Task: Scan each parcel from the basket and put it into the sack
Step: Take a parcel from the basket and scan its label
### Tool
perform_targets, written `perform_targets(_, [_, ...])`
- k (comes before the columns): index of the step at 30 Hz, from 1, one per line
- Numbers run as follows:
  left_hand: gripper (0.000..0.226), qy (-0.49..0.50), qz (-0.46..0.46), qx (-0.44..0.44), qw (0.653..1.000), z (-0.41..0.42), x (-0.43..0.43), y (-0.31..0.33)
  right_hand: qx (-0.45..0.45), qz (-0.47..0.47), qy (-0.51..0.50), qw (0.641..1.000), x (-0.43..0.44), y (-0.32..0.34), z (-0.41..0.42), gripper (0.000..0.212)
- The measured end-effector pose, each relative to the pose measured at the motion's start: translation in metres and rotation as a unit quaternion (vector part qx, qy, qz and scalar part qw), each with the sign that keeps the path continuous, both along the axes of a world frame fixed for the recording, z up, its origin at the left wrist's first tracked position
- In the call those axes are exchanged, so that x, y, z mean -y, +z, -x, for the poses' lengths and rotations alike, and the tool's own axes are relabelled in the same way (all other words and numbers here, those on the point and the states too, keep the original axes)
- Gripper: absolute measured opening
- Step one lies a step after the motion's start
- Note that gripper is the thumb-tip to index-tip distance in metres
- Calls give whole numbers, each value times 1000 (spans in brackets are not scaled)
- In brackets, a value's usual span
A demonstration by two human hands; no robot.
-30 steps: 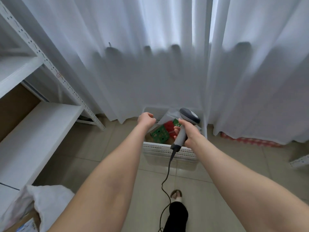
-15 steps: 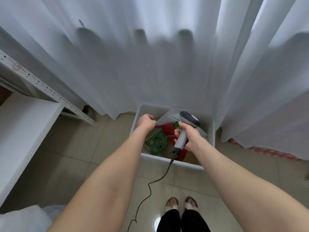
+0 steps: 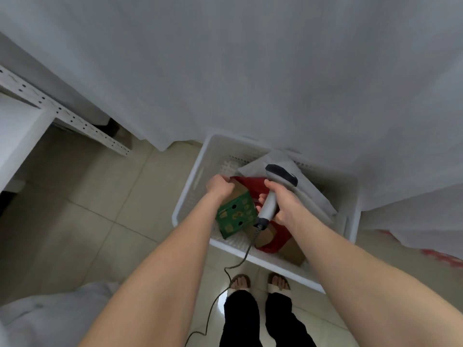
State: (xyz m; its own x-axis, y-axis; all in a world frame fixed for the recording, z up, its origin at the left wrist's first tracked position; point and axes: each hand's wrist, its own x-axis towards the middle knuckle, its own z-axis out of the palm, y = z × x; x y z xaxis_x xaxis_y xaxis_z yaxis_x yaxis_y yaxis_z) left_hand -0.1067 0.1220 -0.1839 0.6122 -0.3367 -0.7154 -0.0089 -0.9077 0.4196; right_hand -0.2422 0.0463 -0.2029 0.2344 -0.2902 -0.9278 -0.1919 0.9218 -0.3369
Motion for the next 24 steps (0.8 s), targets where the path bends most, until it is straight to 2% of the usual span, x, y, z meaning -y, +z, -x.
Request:
perform_targets(4, [26,36,-32,-14,999,-19,-9,-87,-28,3,16,999,8,-87,-32,43])
perform_targets(7, [45,110,-36,-31,993,-30,-28,-153,-59,38,25,997,12,-150,-51,70])
perform_targets(9, [44,166,-34,-50,984,-34,-39,-186,-68,57,50,995,16,-185,-60,84])
perform_targets(12, [39,258,-34,-110,959,-36,-48,-224,-50,53,92,993,16,-218,-72,64])
perform_targets(16, [37,315,-12,-151,937,-29,-48,-241,-43,47,132,989,11,-237,-76,65])
perform_targets(21, [30,374,15,-164,913,-21,-50,-207,-57,36,126,990,11,-204,-57,57])
perform_targets(24, [23,362,19,-164,917,-14,-50,-172,-50,33,109,992,8,-177,-41,65])
